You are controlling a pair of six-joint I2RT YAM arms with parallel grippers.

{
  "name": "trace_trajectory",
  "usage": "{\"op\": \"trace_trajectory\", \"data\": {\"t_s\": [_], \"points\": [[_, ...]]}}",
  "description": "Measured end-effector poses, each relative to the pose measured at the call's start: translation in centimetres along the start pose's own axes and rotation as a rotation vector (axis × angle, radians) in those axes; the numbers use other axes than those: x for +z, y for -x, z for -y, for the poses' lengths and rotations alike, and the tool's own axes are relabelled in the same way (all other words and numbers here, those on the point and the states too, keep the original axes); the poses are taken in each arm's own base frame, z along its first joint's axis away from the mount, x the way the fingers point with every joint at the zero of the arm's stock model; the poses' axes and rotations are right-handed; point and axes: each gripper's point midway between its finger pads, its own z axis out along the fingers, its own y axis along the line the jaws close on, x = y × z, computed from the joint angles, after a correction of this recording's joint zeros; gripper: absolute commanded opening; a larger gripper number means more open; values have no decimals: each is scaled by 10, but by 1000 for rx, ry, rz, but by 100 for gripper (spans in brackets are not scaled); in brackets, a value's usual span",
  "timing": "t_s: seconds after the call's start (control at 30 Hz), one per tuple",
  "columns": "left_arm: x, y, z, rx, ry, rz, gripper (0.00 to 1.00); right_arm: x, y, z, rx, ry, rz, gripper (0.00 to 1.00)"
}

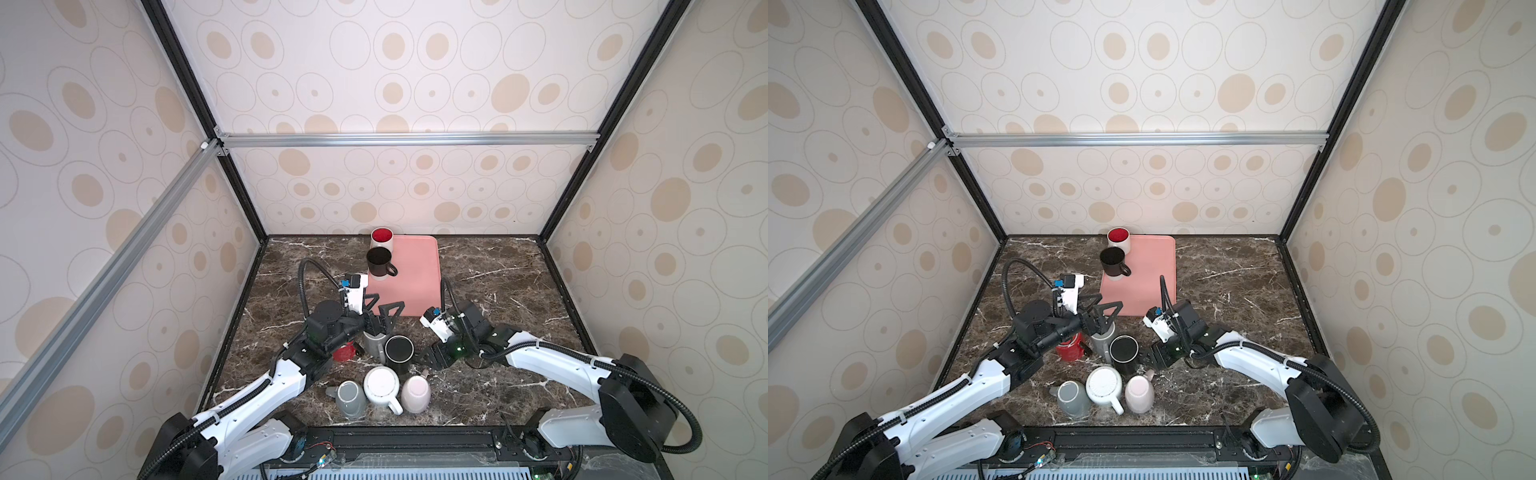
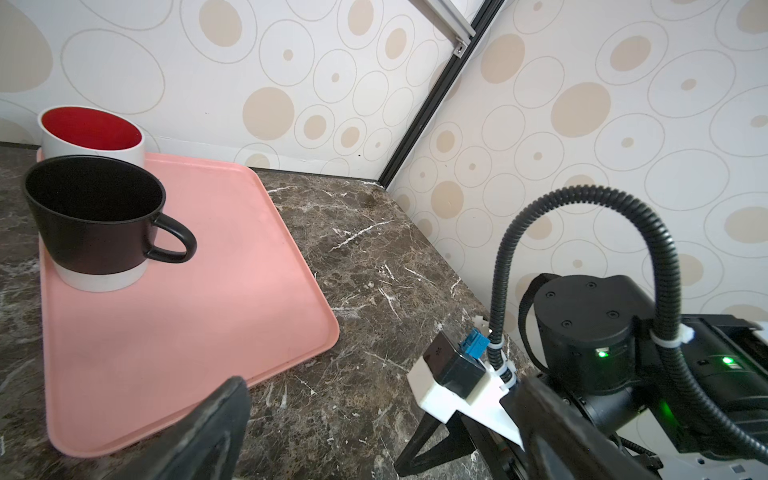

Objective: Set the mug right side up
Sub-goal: 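Close the right gripper on the black mug's handle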

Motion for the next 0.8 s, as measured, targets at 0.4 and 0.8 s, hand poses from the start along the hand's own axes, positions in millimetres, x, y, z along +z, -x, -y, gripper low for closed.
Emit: {"op": "trace_trajectory", "data": {"t_s": [0.4,0.8], "points": [[1,-2,-1,-8,-1,-7,98,18,1,-2,-113,-65,-88,46],[1,-2,-1,-8,-1,-7,98,20,2,0,-131,-100,-94,24]]}}
